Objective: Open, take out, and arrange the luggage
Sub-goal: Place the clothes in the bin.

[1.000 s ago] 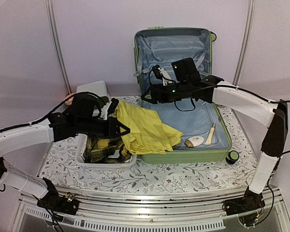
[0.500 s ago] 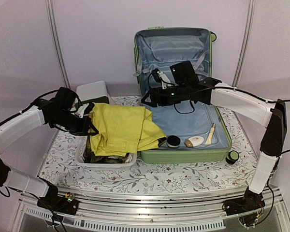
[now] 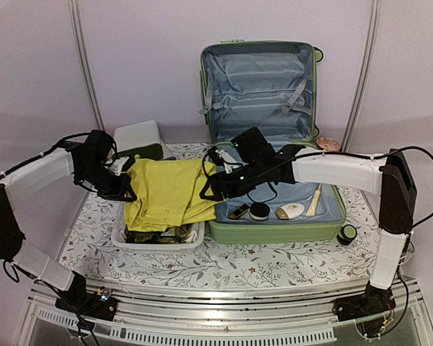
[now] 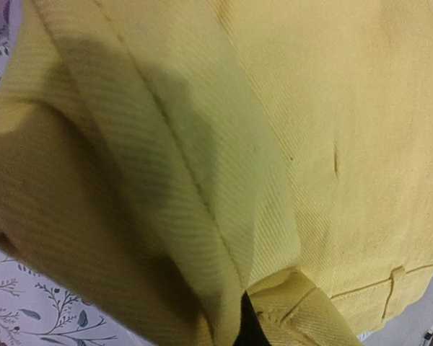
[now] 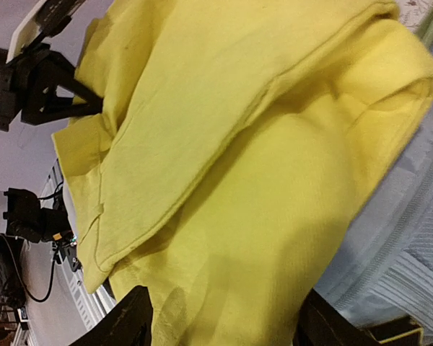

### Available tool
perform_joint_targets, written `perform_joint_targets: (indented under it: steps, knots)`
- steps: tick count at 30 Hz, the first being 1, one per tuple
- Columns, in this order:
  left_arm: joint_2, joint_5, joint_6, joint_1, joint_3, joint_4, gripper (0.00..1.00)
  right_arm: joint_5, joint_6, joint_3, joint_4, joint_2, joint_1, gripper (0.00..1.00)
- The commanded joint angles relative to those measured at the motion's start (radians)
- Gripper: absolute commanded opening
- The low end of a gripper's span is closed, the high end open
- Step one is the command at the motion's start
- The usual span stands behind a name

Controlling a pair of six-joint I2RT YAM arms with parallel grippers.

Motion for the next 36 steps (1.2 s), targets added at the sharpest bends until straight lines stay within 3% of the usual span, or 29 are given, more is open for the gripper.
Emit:
perform_joint_targets:
  steps: [1,4,12,19,23,24,25,27,29,33,36]
  knots:
    - [0.013,-0.085,0.025,0.026,0.031,0.007,0.0,-0.049,0.049,-0.018,0.088,0.023,0.065,0.51]
    - [0.007,-0.094,0.027,0.028,0.039,0.009,0.0,-0.061,0.071,-0.017,0.104,0.033,0.092,0.31]
    - [0.023,-0.159,0.032,0.04,0.088,-0.026,0.0,-0.072,0.092,0.023,0.068,0.086,0.167,0.16]
    - [0.036,-0.259,0.021,0.045,0.103,-0.065,0.0,-0.088,0.094,0.039,0.05,0.12,0.214,0.16]
    - [0.065,-0.2,0.016,0.044,0.078,-0.056,0.02,-0.038,0.083,0.048,0.013,0.117,0.22,0.34]
    - [0.067,-0.213,0.006,0.045,0.076,-0.059,0.08,-0.009,0.08,0.039,0.007,0.103,0.219,0.44]
    - [0.064,-0.24,-0.007,0.044,0.075,-0.063,0.22,0.018,0.079,0.027,0.004,0.083,0.218,0.52]
    - [0.037,-0.269,-0.021,0.044,0.079,-0.062,0.43,0.072,0.076,-0.008,0.008,0.04,0.218,0.58]
    - [-0.01,-0.264,-0.032,0.044,0.087,-0.049,0.56,0.122,0.074,-0.041,0.013,-0.003,0.218,0.6]
    - [-0.114,-0.262,-0.051,0.039,0.103,-0.015,0.75,0.218,0.065,-0.086,0.014,-0.066,0.216,0.63]
    - [-0.179,-0.229,-0.06,0.035,0.095,0.019,0.76,0.308,0.064,-0.11,0.018,-0.108,0.207,0.63]
